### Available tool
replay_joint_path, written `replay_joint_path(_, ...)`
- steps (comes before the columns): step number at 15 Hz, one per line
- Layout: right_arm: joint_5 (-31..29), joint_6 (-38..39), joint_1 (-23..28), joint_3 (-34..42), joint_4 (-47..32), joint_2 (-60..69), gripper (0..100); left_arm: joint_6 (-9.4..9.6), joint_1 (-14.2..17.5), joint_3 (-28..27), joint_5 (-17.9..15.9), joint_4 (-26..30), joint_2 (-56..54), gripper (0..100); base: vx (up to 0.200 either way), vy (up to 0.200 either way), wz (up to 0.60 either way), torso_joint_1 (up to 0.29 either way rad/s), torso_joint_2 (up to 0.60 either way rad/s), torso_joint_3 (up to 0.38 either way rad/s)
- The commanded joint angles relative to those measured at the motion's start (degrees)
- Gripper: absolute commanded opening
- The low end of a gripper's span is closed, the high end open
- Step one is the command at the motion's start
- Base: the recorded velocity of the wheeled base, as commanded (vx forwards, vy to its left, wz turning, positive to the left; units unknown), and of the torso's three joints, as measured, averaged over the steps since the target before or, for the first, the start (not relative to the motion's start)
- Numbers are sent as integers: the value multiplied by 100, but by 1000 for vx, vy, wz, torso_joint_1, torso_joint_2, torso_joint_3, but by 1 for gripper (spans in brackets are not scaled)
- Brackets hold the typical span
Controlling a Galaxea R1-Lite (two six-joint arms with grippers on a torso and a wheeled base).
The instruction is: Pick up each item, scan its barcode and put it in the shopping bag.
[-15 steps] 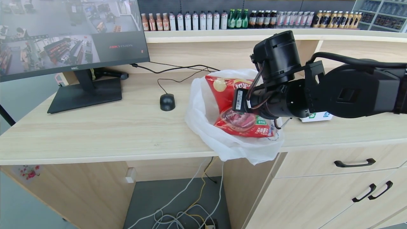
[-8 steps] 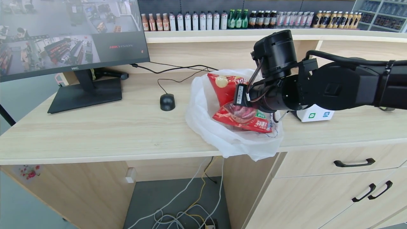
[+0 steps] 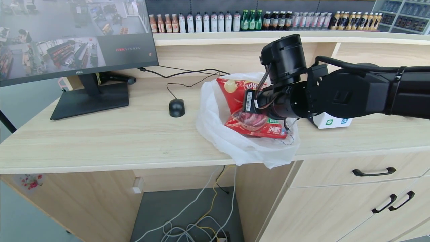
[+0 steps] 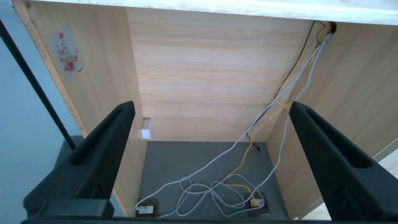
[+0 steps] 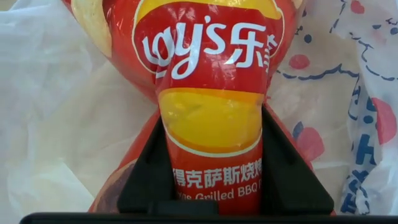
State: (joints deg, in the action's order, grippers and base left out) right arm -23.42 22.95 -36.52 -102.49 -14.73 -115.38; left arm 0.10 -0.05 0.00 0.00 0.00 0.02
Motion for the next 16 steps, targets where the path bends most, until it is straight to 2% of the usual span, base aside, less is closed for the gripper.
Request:
replay_joint_path(1, 4, -63, -57, 71, -13, 95, 0, -1, -4, 0, 0, 0, -2, 100, 0, 0, 0, 0, 0, 0)
replay_joint_path(7, -49, -169, -127, 220, -22, 324, 0, -1, -4, 0, 0, 0, -2, 100, 0, 0, 0, 0, 0, 0)
replay_joint_path(8, -49, -169, -136, 255, -22, 359, 100, -1, -4, 0, 0, 0, -2, 100, 0, 0, 0, 0, 0, 0)
replay_joint_path(16, -436, -415, -610, 774, -22, 1229, 100, -1, 5, 0, 0, 0, -2, 100, 0, 0, 0, 0, 0, 0)
